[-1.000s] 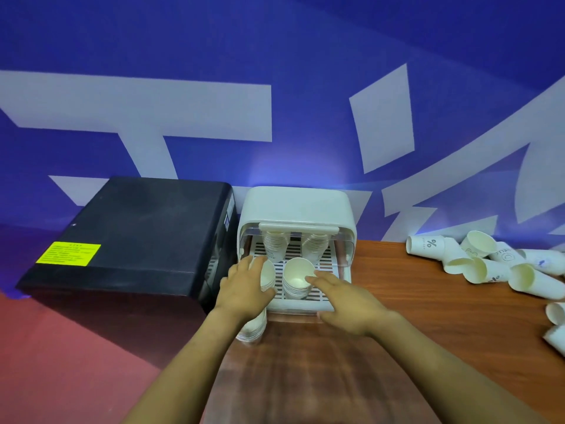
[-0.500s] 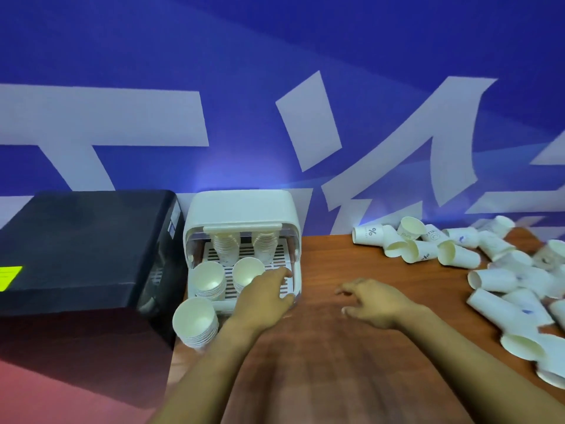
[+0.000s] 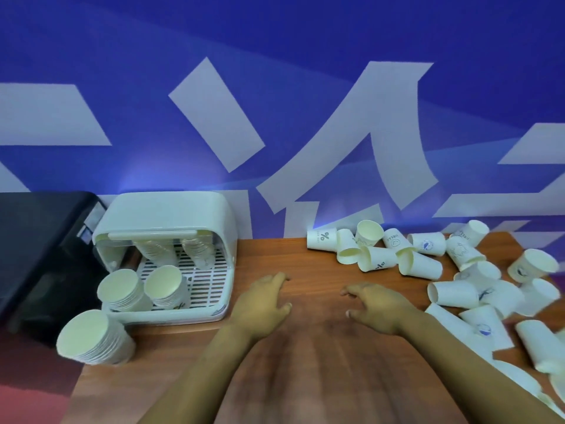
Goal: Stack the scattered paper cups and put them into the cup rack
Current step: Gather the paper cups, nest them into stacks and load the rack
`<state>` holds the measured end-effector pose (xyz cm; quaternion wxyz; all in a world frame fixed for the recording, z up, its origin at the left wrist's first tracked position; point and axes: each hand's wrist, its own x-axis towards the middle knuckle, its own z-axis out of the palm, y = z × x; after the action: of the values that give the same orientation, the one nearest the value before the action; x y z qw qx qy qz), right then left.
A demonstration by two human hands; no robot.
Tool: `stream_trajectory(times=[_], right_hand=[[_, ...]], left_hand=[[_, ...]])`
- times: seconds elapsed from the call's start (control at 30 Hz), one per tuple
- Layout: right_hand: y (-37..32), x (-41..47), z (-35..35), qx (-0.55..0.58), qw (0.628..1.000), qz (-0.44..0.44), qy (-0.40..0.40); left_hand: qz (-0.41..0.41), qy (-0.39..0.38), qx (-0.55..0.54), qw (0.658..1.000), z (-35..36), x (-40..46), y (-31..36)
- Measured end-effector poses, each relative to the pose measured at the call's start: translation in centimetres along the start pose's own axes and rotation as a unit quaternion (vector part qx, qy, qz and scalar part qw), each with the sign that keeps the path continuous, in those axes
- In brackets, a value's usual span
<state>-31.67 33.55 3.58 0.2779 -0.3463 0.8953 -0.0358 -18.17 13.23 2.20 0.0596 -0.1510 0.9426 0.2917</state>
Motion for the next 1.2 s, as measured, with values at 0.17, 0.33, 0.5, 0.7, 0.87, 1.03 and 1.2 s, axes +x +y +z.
stream_trajectory(times=[0.17,0.33,0.5,0.7,0.87,1.03,1.2], right_hand=[[5.9,1.4,-1.2,-0.017,1.0,0.003,0.009],[9.8,3.0,-2.1,0.003,0.999,0.01,0.032],[12.6,4.6,-2.6,0.015,0.999,0.02,0.046],[14.8,7.0,-2.3,0.013,0.997,0.022,0.07],[15.4,8.9,-1.6,0.003,0.995,0.009,0.095],[15.6,10.6,-1.2,0.0,0.992,-0.011,0.126],[16.0,12.6,-0.8,-0.027,0.99,-0.013,0.136]], left_hand=[[-0.005,-0.023,0.041,0.999,2.7,3.4,3.7],[-0.005,-0.036,0.101,0.994,4.2,7.4,6.0],[0.013,-0.037,0.178,0.983,5.8,11.3,7.3],[0.058,-0.009,0.297,0.953,6.9,16.0,8.0],[0.082,-0.042,0.403,0.911,7.7,19.3,7.5],[0.131,-0.045,0.424,0.895,8.8,22.0,7.7],[0.237,-0.032,0.451,0.86,10.1,24.1,7.1]])
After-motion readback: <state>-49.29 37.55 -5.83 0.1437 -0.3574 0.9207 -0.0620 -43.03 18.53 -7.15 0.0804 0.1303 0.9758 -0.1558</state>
